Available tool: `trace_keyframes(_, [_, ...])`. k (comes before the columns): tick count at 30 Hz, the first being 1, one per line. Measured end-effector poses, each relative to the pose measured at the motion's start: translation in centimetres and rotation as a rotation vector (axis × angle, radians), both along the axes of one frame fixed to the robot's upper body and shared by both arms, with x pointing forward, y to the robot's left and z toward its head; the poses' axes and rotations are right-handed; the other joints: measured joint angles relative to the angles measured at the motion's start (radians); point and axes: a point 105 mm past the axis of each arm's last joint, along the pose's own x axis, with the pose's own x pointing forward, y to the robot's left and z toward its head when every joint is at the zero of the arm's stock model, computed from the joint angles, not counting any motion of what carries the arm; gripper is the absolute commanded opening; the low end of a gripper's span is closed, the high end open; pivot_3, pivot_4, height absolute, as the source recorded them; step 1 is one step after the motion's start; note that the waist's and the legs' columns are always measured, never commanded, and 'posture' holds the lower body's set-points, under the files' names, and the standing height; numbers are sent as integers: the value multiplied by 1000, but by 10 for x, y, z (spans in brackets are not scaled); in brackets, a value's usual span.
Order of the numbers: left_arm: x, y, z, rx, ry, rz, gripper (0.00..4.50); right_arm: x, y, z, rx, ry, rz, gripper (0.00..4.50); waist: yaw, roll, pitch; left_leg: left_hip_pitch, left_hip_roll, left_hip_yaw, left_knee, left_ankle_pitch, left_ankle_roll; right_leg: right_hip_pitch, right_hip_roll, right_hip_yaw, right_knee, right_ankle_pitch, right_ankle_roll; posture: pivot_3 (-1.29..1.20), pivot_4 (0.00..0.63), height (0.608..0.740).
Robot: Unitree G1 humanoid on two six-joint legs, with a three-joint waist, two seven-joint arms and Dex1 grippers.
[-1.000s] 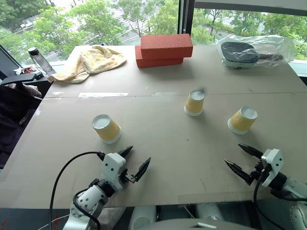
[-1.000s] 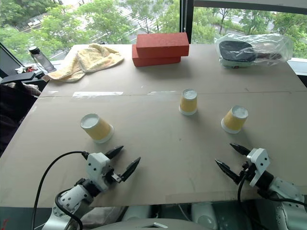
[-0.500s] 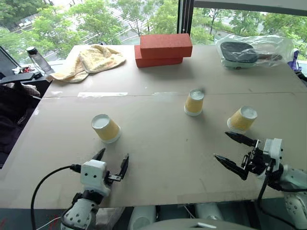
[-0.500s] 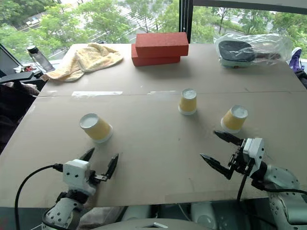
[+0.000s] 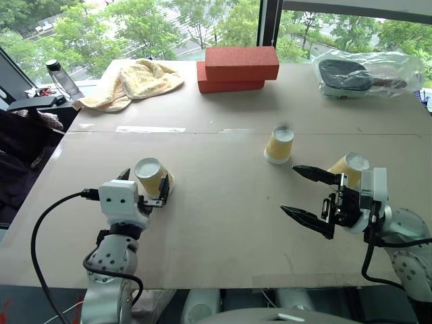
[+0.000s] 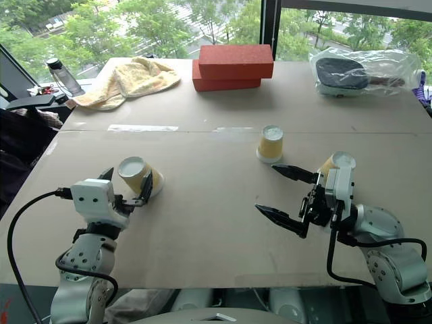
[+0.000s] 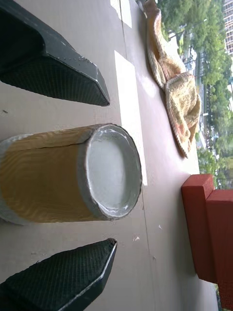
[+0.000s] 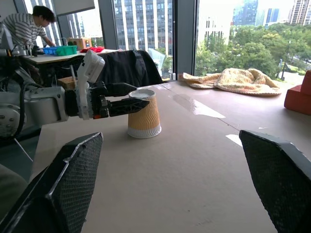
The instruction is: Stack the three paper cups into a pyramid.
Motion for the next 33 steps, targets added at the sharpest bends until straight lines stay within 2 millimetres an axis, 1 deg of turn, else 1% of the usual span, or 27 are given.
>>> trace_keyframes(4, [12,2,-3,-18,13,12,4500,0,0,0,6,5,-8,4450,1,0,0,0,0,0,0,0,0,0,0,0,0,0,0,0,150,730])
trace_keyframes(9, [15,6,-15,-28,48,20,4500,-3,1,0,9,3,-11,4450,1,0,0,0,0,0,0,0,0,0,0,0,0,0,0,0,150,730])
trace_keyframes(12, [16,6,-19,-29,54,8,3643,-6,1,-4,8,19,-11,4500,2,0,0,0,0,0,0,0,0,0,-1,0,0,0,0,0,150,730])
trace_keyframes(13, [16,7,-20,-29,55,7,3183,-6,1,-4,8,19,-10,4500,2,0,0,0,0,0,0,0,0,0,-1,0,0,0,0,0,150,730])
trace_keyframes(14, [16,7,-20,-29,52,5,2873,-6,1,-4,8,19,-8,4500,2,0,0,0,0,0,0,0,0,0,-1,0,0,0,0,0,150,730])
trace_keyframes(15, [17,8,-20,-29,49,1,2713,-6,1,-4,7,18,-5,4500,2,0,0,0,0,0,0,0,0,0,-1,0,0,0,0,0,150,730])
trace_keyframes(17, [18,10,-21,-29,44,-3,2584,-7,1,-4,6,14,4,4500,2,0,0,0,0,0,0,0,0,0,-1,0,0,0,0,0,150,730])
trace_keyframes(21, [19,10,-21,-9,35,-31,2584,-8,1,-4,-2,4,17,4500,2,0,0,0,0,0,0,0,0,0,-1,0,0,0,0,0,150,730])
trace_keyframes(24, [23,4,-22,21,25,-92,2584,-8,0,-6,-8,7,16,4500,4,0,0,0,0,0,0,0,0,0,-1,-1,0,0,0,0,150,730])
trace_keyframes(26, [28,-7,-21,44,20,-162,2584,-8,-2,-9,-12,15,12,4500,6,0,0,0,0,0,0,0,0,0,-1,-1,0,0,0,0,150,730])
trace_keyframes(27, [33,-17,-22,44,22,-216,2584,-8,-4,-10,-14,17,5,4500,9,0,0,0,-1,0,0,0,0,0,-2,-2,0,0,0,0,150,730])
trace_keyframes(29, [41,-41,-21,46,25,-352,2584,-8,-8,-12,-22,20,-6,4500,12,0,0,-1,-1,0,1,0,0,0,-2,-4,0,0,0,0,150,730])
trace_keyframes(30, [41,-59,-22,46,31,-449,2584,-9,-11,-13,-28,23,-15,4500,10,0,0,-1,-1,0,1,0,0,1,-2,-4,0,0,0,0,150,730])
trace_keyframes(31, [41,-67,-22,48,34,-500,2584,-9,-12,-15,-35,29,-19,4500,8,0,0,-1,-1,1,2,0,0,0,-2,-4,0,0,0,0,150,730])
trace_keyframes(33, [34,-112,-24,57,62,-757,2584,-8,-21,-19,-56,41,-62,4500,6,0,0,-1,-1,0,2,0,0,0,-1,-4,0,0,0,0,150,730])
